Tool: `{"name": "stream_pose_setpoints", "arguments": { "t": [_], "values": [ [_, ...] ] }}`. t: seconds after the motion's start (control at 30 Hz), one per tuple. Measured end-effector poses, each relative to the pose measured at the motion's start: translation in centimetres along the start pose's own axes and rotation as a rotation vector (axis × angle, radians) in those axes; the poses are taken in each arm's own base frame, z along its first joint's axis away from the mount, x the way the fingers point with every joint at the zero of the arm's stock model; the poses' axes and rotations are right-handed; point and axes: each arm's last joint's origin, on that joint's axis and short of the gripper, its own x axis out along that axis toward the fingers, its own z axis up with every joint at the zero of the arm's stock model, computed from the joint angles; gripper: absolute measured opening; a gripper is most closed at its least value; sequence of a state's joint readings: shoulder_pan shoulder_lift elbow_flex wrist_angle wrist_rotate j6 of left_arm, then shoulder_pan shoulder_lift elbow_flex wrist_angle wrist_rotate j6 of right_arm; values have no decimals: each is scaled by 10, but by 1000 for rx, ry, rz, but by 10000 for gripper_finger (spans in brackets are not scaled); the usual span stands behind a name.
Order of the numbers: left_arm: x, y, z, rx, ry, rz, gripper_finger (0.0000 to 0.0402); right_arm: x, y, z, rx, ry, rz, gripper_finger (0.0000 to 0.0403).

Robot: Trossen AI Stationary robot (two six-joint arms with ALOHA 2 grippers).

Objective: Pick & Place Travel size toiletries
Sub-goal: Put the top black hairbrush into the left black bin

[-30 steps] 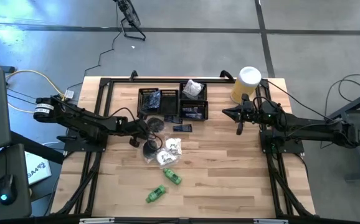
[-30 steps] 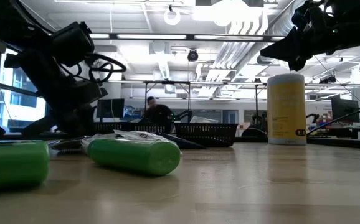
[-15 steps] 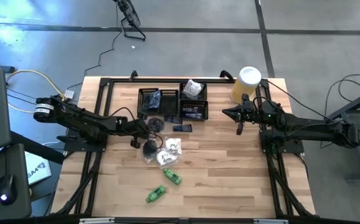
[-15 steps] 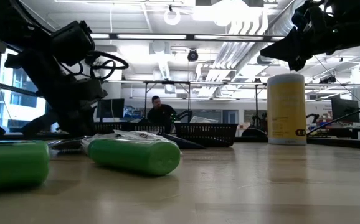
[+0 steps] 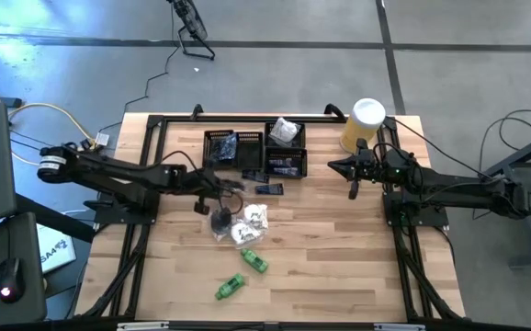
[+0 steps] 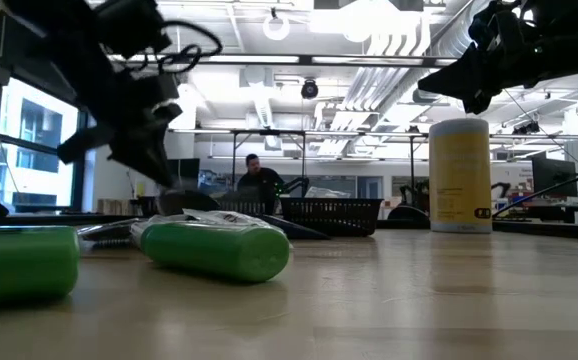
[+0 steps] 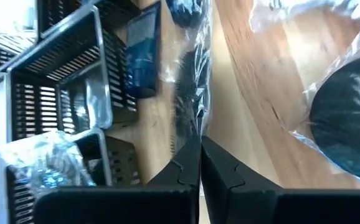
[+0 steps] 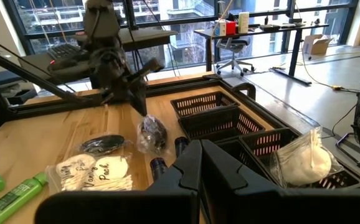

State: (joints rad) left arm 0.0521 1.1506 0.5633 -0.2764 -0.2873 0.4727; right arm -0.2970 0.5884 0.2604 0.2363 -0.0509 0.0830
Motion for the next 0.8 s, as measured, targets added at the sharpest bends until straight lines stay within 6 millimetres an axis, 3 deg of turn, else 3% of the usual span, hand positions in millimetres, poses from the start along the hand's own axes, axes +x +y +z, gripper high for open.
{"name": "stream_pose_setpoints", "arguments": {
  "t": [0.37,0.8],
  "values": [
    [-29,23,31,-30,-110,-26,0,0,0,0,-8,1,0,2],
    [-43,36,42,-25,-78,48,0,0,0,0,-8,2,0,2]
  ]
}}
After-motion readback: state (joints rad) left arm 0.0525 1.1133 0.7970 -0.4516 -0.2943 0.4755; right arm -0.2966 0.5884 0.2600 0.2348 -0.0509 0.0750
